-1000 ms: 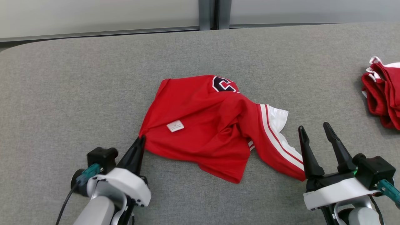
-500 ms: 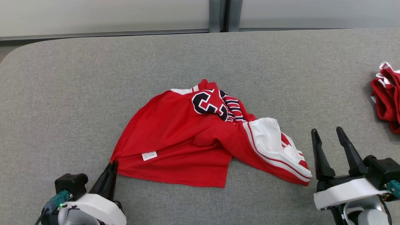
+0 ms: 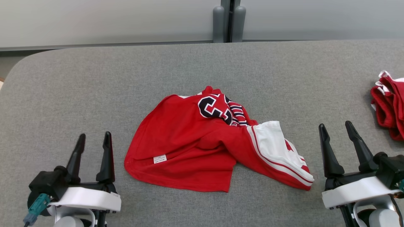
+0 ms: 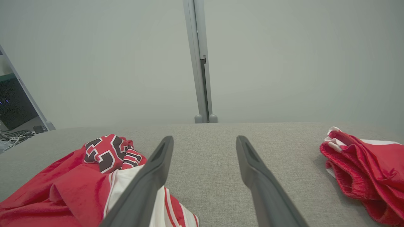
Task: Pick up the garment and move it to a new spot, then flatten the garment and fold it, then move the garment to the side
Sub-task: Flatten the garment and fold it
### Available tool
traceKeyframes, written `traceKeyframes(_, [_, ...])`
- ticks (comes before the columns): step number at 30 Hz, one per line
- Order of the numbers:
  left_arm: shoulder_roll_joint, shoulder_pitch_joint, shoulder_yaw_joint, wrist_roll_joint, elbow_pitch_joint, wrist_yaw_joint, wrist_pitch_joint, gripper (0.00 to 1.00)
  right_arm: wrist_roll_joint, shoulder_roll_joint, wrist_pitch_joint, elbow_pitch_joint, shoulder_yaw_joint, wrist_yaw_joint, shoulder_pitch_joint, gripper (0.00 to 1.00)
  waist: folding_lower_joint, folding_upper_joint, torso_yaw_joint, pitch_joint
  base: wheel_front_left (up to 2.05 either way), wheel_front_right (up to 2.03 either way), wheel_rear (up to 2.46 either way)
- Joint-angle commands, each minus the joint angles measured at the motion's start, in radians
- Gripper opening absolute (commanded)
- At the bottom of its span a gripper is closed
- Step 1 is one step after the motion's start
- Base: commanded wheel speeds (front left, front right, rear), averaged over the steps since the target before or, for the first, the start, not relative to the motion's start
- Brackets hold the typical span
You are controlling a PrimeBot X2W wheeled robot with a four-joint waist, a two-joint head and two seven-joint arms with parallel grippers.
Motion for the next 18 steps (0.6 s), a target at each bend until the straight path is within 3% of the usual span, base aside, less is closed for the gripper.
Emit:
traceKeyframes(1, [0.003, -0.016, 0.019, 0.027, -0.024, 0.01, -0.005, 1.0, -0.008, -0.006, 0.008, -0.01, -0.004, 0.0, 0.013, 1.0, 0.0, 0.0, 0.003, -0.012, 0.0, 0.0, 0.0])
traceKeyframes(7, [0.012, 0.034, 0.029, 0.104, -0.088, 0.027, -0.005, 1.0, -0.011, -0.016, 0.035, -0.035, 0.004, 0.0, 0.048, 1.0, 0.0, 0.0, 0.001, -0.058, 0.0, 0.0, 0.0])
traceKeyframes(18, [0.041, 0.111, 0.011, 0.107, -0.09, 0.026, 0.023, 1.0, 0.005, -0.014, 0.051, -0.047, 0.021, 0.0, 0.084, 1.0, 0.0, 0.0, -0.015, -0.092, 0.0, 0.0, 0.0])
